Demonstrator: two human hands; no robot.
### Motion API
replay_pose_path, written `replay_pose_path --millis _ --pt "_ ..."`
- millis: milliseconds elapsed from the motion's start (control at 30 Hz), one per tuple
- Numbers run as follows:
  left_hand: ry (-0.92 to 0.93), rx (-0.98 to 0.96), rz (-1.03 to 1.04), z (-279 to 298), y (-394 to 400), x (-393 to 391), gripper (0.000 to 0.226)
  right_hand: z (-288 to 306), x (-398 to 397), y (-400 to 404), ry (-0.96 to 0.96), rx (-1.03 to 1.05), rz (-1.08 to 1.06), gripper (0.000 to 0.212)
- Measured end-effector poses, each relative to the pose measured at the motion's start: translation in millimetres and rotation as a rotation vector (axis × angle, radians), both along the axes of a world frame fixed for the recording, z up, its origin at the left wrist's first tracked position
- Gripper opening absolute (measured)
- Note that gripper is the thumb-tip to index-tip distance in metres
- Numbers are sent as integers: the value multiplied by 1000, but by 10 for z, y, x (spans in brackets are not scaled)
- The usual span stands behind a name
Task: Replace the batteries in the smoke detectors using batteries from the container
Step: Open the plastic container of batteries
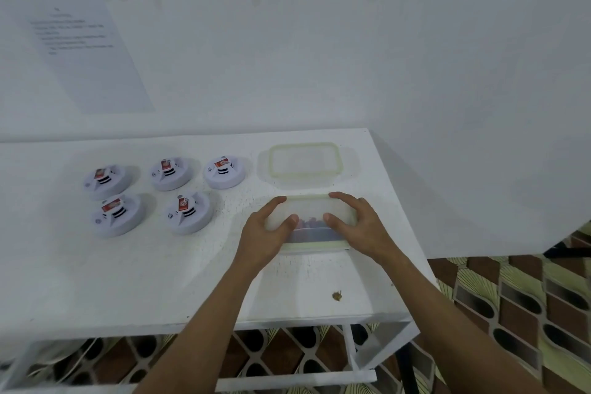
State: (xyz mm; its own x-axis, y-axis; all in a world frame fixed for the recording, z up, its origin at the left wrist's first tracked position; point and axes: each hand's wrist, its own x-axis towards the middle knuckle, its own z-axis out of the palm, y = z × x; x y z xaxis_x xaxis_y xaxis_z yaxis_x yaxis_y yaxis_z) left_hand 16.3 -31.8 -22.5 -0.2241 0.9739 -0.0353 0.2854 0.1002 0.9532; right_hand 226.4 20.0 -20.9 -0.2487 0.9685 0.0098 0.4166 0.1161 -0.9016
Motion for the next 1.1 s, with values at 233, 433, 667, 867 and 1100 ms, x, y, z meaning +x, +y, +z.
replay_pose_path --millis 233,433,667,867,1100 --pt "111 -65 -71 56 59 -56 57 -42 -7 -9 11 23 -4 44" --pt "353 -129 -223 228 143 -169 74 -10 18 35 -26 104 56 52" --pt "516 -62 -10 137 179 -154 60 52 12 -40 -70 -54 96 70" --pt "294 -152 -40 45 -127 185 63 24 -28 -78 -126 -39 178 63" --pt "137 -143 -129 73 -93 102 56 62 -56 -16 -66 -90 236 44"
